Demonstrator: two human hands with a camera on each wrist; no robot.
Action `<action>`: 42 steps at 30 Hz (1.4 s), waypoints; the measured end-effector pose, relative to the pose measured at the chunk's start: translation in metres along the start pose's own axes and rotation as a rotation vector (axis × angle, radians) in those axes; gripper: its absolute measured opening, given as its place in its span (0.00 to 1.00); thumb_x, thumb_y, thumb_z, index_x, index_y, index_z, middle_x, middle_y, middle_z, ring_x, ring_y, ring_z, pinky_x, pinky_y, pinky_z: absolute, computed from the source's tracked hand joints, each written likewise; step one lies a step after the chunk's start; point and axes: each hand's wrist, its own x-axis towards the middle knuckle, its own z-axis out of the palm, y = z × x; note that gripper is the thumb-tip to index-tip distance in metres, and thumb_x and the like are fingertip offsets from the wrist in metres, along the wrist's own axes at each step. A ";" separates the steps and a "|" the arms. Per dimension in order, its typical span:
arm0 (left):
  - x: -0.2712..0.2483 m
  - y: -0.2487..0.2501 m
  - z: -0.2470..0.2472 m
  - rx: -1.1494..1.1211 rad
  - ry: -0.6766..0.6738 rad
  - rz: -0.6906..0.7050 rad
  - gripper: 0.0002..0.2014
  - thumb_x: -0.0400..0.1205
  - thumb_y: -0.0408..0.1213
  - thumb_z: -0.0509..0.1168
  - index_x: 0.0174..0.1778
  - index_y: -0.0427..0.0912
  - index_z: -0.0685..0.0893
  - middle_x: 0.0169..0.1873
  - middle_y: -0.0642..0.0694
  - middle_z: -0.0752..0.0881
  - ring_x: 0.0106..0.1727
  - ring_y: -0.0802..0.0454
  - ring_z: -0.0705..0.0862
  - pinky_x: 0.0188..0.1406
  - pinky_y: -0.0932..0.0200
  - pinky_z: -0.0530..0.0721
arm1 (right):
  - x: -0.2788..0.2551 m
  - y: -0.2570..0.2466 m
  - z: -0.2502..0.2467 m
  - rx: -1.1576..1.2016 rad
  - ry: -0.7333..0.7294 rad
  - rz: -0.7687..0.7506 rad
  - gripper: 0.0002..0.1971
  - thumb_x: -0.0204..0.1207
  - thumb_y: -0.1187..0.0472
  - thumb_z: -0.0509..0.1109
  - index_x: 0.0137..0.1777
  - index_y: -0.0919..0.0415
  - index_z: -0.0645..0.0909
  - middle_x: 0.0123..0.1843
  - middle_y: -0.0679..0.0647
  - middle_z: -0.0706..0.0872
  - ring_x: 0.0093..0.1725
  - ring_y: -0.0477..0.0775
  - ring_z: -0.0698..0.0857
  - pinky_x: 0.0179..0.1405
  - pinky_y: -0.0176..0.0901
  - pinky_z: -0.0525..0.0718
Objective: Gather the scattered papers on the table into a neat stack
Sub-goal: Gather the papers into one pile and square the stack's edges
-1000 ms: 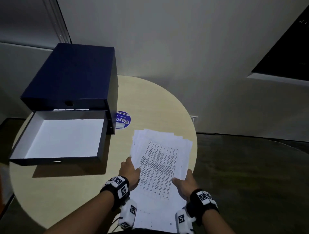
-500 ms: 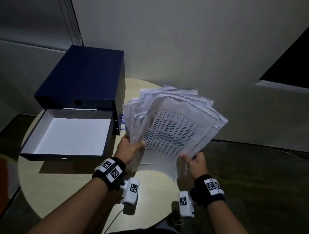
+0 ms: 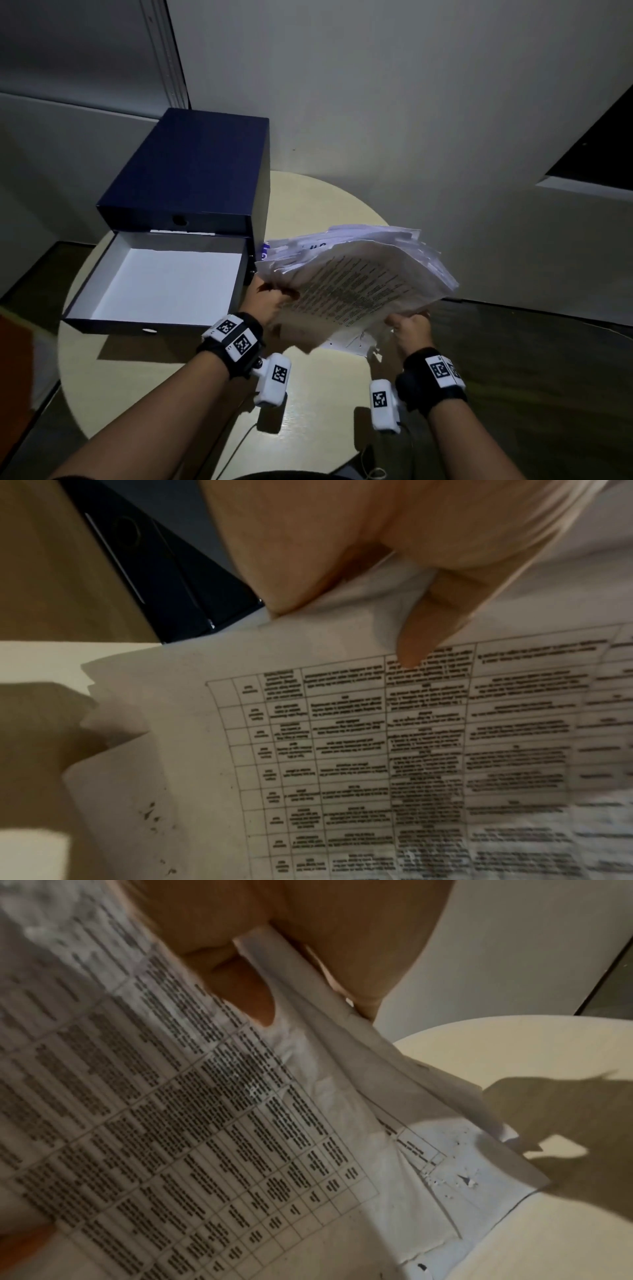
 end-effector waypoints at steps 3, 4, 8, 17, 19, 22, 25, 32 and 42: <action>0.000 0.002 0.005 -0.014 -0.017 0.030 0.25 0.69 0.10 0.69 0.52 0.43 0.83 0.42 0.55 0.87 0.37 0.72 0.86 0.38 0.73 0.83 | -0.004 -0.007 0.003 0.055 0.012 -0.016 0.08 0.76 0.72 0.69 0.54 0.72 0.81 0.43 0.64 0.87 0.44 0.59 0.85 0.53 0.48 0.83; -0.001 0.002 0.005 -0.040 -0.002 0.028 0.25 0.67 0.10 0.70 0.53 0.41 0.82 0.42 0.53 0.86 0.39 0.68 0.86 0.35 0.75 0.82 | -0.008 -0.011 0.003 0.101 0.038 -0.047 0.06 0.75 0.73 0.71 0.50 0.69 0.81 0.42 0.62 0.87 0.46 0.60 0.86 0.52 0.48 0.85; -0.003 -0.014 -0.004 -0.058 -0.003 -0.021 0.28 0.57 0.25 0.74 0.54 0.40 0.82 0.49 0.41 0.89 0.52 0.43 0.87 0.54 0.48 0.87 | -0.016 -0.011 0.004 0.147 -0.017 -0.164 0.11 0.73 0.82 0.67 0.54 0.76 0.78 0.46 0.62 0.88 0.51 0.64 0.88 0.37 0.33 0.88; -0.016 -0.022 -0.013 -0.069 0.072 0.036 0.33 0.60 0.35 0.79 0.62 0.33 0.81 0.53 0.36 0.89 0.55 0.39 0.87 0.56 0.44 0.85 | -0.034 -0.015 0.007 0.305 -0.006 -0.078 0.11 0.76 0.84 0.62 0.41 0.69 0.76 0.34 0.56 0.75 0.30 0.46 0.79 0.25 0.31 0.79; -0.018 -0.025 -0.020 -0.112 0.055 0.002 0.35 0.53 0.42 0.80 0.59 0.39 0.85 0.51 0.37 0.90 0.56 0.37 0.87 0.59 0.37 0.84 | -0.031 -0.005 0.005 0.219 -0.050 0.019 0.14 0.77 0.77 0.67 0.32 0.63 0.77 0.33 0.55 0.78 0.30 0.47 0.78 0.31 0.37 0.77; -0.019 -0.032 -0.026 -0.101 0.023 -0.007 0.24 0.53 0.33 0.80 0.46 0.45 0.90 0.46 0.41 0.92 0.56 0.38 0.88 0.58 0.37 0.85 | -0.027 0.002 0.004 0.251 -0.064 -0.104 0.09 0.67 0.78 0.70 0.32 0.65 0.78 0.25 0.51 0.83 0.27 0.46 0.82 0.27 0.35 0.80; -0.020 -0.024 -0.018 -0.001 0.043 0.074 0.20 0.62 0.16 0.74 0.41 0.44 0.84 0.33 0.58 0.92 0.40 0.64 0.89 0.48 0.50 0.87 | -0.031 -0.007 0.009 0.399 -0.172 -0.089 0.07 0.75 0.75 0.64 0.45 0.78 0.84 0.37 0.62 0.88 0.39 0.49 0.89 0.40 0.32 0.83; -0.019 -0.012 -0.027 -0.194 0.090 0.085 0.24 0.57 0.26 0.69 0.52 0.35 0.84 0.41 0.37 0.87 0.46 0.37 0.85 0.41 0.44 0.87 | -0.050 -0.022 0.003 0.274 -0.087 -0.294 0.21 0.73 0.88 0.63 0.49 0.59 0.73 0.45 0.58 0.83 0.41 0.45 0.88 0.38 0.35 0.87; -0.013 0.013 -0.013 -0.036 0.083 0.267 0.27 0.57 0.31 0.70 0.55 0.28 0.86 0.48 0.39 0.90 0.51 0.47 0.88 0.55 0.40 0.87 | -0.034 -0.020 0.007 0.191 0.102 -0.134 0.12 0.74 0.80 0.66 0.34 0.66 0.79 0.34 0.59 0.82 0.37 0.57 0.82 0.39 0.46 0.86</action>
